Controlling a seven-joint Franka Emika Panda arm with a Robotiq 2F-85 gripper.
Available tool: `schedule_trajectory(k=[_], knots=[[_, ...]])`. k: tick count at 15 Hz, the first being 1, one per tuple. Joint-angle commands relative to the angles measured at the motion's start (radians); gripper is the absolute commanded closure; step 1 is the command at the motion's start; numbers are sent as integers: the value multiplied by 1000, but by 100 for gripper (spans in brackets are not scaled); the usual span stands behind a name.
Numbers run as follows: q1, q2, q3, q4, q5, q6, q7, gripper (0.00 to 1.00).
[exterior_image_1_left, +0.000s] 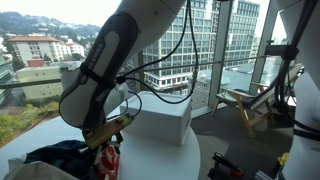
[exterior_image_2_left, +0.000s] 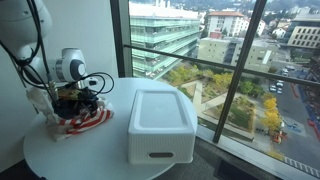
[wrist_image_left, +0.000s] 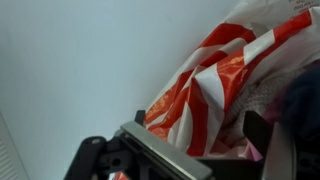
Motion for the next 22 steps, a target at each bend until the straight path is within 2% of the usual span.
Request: schedule_trajectory(k=[1, 8, 11, 14, 15, 16, 17, 22], knots=[[46, -8, -9, -30, -37, 111, -5, 0], [187, -2, -115, -78, -316, 221, 77, 0], [239, -3, -173, -81, -446, 237, 139, 0], [257, 2, -200, -73, -538, 210, 202, 0], [246, 2, -189, -71, -541, 189, 202, 25], [242, 3, -187, -70, -554, 176, 211, 26], [231, 2, -178, -71, -553, 167, 211, 32], [207, -4, -154, -71, -532, 122, 201, 72]])
